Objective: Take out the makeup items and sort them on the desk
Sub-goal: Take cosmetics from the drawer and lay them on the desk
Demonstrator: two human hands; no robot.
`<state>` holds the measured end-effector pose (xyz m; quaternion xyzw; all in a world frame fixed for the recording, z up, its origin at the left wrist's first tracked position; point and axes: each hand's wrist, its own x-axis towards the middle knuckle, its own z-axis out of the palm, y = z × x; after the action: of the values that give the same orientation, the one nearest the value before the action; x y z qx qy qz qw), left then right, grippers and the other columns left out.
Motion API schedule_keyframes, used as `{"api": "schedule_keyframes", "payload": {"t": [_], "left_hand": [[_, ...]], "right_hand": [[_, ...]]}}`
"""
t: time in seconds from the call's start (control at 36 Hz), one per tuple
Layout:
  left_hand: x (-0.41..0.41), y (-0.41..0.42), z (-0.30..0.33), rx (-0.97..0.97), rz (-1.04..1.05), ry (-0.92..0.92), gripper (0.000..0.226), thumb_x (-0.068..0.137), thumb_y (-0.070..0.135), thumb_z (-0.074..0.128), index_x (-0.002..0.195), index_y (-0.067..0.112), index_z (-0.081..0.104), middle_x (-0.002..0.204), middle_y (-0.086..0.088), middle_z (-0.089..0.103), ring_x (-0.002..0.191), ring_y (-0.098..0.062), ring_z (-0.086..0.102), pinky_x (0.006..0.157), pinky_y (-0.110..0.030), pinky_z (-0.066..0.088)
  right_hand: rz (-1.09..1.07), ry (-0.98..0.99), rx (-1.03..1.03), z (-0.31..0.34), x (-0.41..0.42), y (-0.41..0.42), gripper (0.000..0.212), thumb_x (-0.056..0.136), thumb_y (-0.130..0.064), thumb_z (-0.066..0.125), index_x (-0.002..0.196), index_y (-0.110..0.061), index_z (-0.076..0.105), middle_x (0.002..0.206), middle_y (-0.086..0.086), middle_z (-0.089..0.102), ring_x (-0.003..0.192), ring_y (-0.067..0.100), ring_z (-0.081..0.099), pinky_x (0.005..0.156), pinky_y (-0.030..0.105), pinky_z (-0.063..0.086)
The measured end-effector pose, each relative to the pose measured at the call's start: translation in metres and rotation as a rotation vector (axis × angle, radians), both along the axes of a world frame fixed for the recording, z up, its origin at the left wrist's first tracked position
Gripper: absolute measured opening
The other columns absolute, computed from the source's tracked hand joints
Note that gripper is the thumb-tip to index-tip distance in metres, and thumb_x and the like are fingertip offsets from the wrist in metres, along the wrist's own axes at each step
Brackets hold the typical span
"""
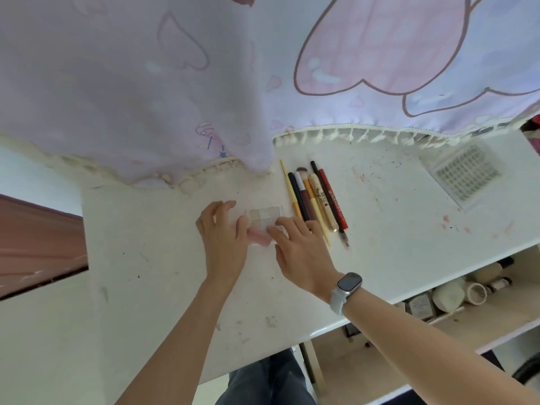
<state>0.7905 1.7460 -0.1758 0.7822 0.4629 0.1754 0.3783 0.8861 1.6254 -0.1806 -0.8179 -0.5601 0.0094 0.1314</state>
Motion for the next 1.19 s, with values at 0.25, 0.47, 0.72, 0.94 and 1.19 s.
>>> {"api": "schedule_keyframes", "payload": {"t": [0.25,0.47,0.72,0.94,1.19], "left_hand": [[-0.028,0.001,0.004,-0.117,0.087,-0.067,0.022,0.094,0.010,0.052,0.114,0.014,0.059,0.122,0.002,0.041,0.082,-0.007,0.057,0.085,-0.026,0.048],[-0.049,0.004,-0.001,0.010,-0.187,0.121,0.052,0.082,0.028,0.071,0.128,0.013,0.054,0.142,-0.004,0.034,0.130,-0.010,0.028,0.099,-0.013,0.027],[-0.076,0.058,-0.025,0.211,-0.195,0.376,0.058,0.096,0.042,0.033,0.143,0.008,0.037,0.155,-0.016,0.021,0.140,-0.039,0.022,0.106,-0.055,0.024],[-0.051,0.091,-0.027,0.240,-0.155,0.571,0.072,0.091,0.047,0.008,0.150,0.008,-0.006,0.158,-0.010,-0.008,0.145,-0.029,-0.009,0.111,-0.058,-0.008],[-0.063,0.046,-0.016,0.210,-0.097,0.357,0.073,0.087,0.048,0.019,0.150,0.013,0.012,0.158,-0.013,0.003,0.146,-0.030,-0.001,0.114,-0.054,0.000]], "right_hand": [[0.074,0.009,-0.102,0.005,0.004,0.021,0.045,0.066,-0.004,0.067,0.111,-0.012,0.064,0.112,0.005,0.062,0.100,0.026,0.060,0.075,0.034,0.045],[0.053,0.064,-0.194,0.008,-0.001,0.046,0.048,0.067,-0.007,0.070,0.114,-0.011,0.063,0.125,0.007,0.060,0.107,0.027,0.060,0.080,0.036,0.050],[0.061,0.108,-0.303,0.009,-0.010,0.056,0.060,0.080,-0.008,0.059,0.138,-0.016,0.043,0.147,0.010,0.038,0.131,0.032,0.040,0.100,0.045,0.039],[0.060,0.126,-0.400,0.015,-0.024,0.088,0.058,0.098,-0.023,0.034,0.150,-0.020,0.009,0.158,0.011,-0.004,0.144,0.030,0.003,0.113,0.038,0.016],[0.024,0.320,0.012,0.017,-0.023,0.052,0.038,0.089,-0.003,0.045,0.126,-0.004,0.054,0.133,0.018,0.052,0.127,0.036,0.044,0.102,0.044,0.044]]}}
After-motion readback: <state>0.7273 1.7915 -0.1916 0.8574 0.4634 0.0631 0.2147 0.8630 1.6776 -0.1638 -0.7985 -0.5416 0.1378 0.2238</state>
